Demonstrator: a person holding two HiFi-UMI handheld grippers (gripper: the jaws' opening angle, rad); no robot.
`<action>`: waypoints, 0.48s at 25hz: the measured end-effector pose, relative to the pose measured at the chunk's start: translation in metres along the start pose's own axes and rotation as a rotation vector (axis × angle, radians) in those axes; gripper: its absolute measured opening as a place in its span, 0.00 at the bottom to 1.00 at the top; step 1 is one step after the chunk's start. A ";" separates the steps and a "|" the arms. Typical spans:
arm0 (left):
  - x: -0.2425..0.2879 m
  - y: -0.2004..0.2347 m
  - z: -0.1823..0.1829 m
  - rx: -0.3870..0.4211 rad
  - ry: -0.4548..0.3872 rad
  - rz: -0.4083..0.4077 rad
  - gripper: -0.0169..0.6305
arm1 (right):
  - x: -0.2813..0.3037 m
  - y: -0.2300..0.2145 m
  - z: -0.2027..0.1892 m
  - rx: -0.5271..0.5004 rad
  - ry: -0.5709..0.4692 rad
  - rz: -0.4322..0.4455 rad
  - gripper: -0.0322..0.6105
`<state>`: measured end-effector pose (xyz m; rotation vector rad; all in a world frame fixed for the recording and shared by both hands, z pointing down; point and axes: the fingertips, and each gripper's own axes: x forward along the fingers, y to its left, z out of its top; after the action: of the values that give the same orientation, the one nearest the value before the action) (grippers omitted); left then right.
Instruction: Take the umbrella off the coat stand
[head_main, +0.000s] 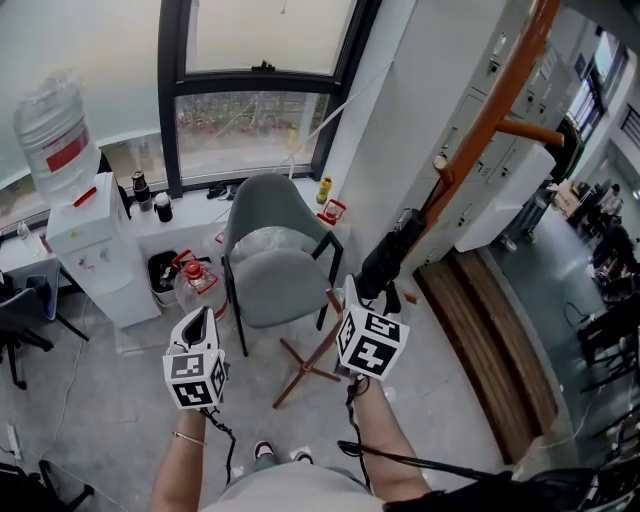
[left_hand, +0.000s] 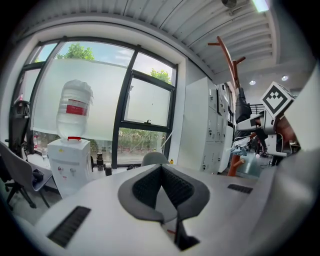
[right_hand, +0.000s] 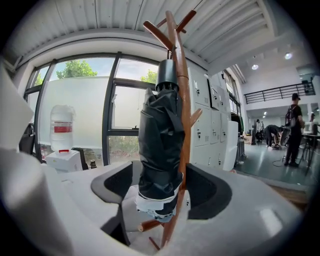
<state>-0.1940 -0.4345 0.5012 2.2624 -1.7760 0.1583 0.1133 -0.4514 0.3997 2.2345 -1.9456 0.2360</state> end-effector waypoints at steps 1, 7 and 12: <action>0.001 0.000 0.000 -0.003 -0.001 -0.001 0.03 | 0.001 -0.002 0.000 0.000 0.004 -0.014 0.54; 0.006 -0.003 -0.004 -0.011 0.009 -0.006 0.03 | 0.009 -0.008 -0.004 0.003 0.035 -0.055 0.54; 0.008 -0.007 -0.011 -0.014 0.025 -0.018 0.03 | 0.013 -0.008 -0.004 -0.001 0.032 -0.068 0.54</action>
<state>-0.1848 -0.4372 0.5124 2.2563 -1.7382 0.1692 0.1225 -0.4614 0.4067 2.2770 -1.8497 0.2602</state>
